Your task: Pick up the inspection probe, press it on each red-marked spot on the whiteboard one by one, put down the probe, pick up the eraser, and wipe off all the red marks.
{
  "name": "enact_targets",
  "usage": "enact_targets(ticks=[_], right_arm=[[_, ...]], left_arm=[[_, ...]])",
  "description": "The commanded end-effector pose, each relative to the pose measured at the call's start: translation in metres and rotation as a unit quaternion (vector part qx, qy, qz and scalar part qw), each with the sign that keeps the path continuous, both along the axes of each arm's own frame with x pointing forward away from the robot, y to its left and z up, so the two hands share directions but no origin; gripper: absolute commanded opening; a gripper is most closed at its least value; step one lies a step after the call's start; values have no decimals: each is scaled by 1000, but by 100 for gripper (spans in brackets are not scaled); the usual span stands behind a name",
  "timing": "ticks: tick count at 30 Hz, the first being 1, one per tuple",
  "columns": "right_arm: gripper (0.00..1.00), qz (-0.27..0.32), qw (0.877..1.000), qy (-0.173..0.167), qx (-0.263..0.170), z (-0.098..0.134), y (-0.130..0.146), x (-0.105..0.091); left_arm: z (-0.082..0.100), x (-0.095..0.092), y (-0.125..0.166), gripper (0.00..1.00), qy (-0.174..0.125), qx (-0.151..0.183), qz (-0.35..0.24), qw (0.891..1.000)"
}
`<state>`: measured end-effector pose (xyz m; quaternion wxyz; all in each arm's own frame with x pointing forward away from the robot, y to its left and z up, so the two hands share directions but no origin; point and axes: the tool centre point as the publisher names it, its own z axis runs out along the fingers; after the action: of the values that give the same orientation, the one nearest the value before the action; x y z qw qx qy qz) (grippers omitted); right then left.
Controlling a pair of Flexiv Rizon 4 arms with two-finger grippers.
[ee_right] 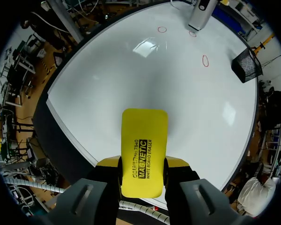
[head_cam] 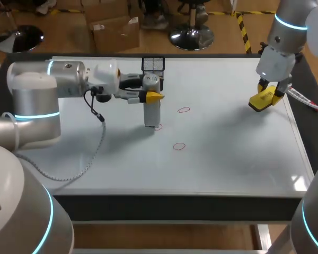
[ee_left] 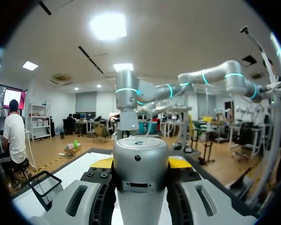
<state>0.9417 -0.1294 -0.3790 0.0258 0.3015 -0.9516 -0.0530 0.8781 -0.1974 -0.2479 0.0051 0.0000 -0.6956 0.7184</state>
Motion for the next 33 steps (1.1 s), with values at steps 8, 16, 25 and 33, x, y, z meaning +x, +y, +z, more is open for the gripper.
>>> enact_targets(ticks=[8,16,25,33], right_arm=[[0,1,1000,1,-1,1,0,0],[0,1,1000,1,-1,1,0,0],[0,1,1000,1,-1,1,0,0],[0,1,1000,1,-1,1,0,0]], left_arm=[[-10,1,-3,0,9,-2,4,1000],[-13,1,-10,0,10,-4,3,1000],[-16,1,-15,0,11,-1,0,1000],[-20,0,-14,0,15,2,2,1000]])
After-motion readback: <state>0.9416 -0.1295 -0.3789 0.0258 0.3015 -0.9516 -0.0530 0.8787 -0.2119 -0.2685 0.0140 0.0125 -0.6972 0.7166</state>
